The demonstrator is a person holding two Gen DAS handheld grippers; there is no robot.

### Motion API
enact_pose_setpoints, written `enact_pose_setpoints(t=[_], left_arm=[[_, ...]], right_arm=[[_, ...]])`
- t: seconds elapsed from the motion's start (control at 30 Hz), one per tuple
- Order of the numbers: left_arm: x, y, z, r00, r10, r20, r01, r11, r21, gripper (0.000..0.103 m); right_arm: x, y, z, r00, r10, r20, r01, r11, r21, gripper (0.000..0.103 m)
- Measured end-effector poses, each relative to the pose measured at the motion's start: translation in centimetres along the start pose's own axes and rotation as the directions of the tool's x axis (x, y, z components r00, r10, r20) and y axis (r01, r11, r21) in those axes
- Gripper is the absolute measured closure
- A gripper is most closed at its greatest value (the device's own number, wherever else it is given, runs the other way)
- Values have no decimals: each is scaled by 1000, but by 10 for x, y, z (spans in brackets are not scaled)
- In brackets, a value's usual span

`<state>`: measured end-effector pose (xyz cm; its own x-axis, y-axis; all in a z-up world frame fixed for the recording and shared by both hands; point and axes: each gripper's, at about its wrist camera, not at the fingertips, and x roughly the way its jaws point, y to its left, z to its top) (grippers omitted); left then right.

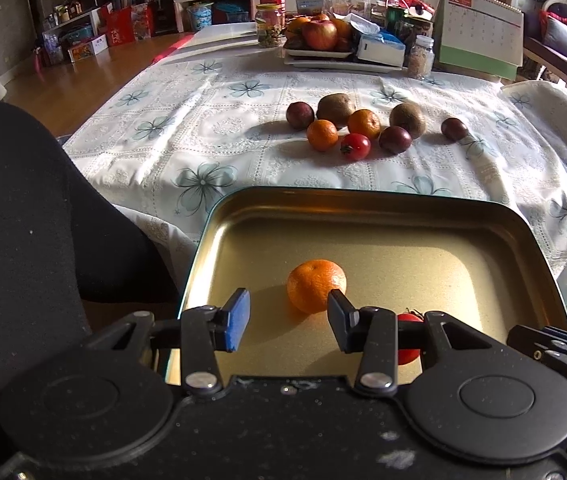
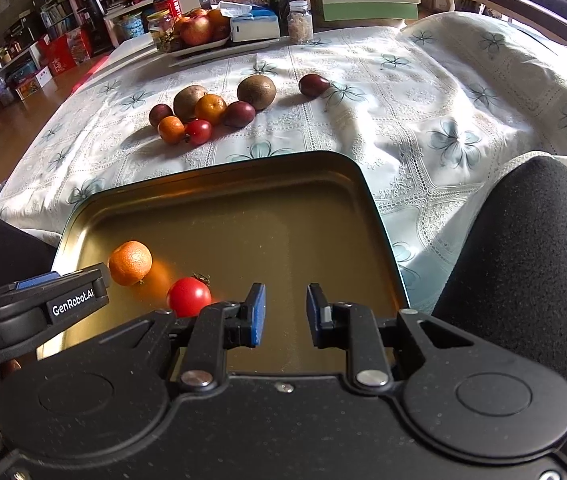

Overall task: Organize fruits
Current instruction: 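Move both grippers back from the tray to the fruit row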

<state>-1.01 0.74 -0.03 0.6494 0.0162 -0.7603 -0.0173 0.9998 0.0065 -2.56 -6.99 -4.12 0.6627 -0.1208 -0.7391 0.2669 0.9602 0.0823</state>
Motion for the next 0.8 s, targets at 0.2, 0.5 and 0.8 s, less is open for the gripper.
enact_pose_setpoints(t=[0.2, 0.5, 0.8], left_arm=[[1, 2, 3, 999, -33, -35, 32, 999, -16, 58], [2, -4, 8, 997, -48, -67, 49, 999, 11, 58], [17, -5, 51, 989, -98, -112, 102, 994, 34, 59]], right_arm=[[0, 6, 4, 1000, -13, 16, 14, 1000, -20, 64], [9, 22, 12, 996, -62, 67, 70, 989, -134, 64], [28, 16, 43, 1000, 26, -12, -28, 990, -135, 64]])
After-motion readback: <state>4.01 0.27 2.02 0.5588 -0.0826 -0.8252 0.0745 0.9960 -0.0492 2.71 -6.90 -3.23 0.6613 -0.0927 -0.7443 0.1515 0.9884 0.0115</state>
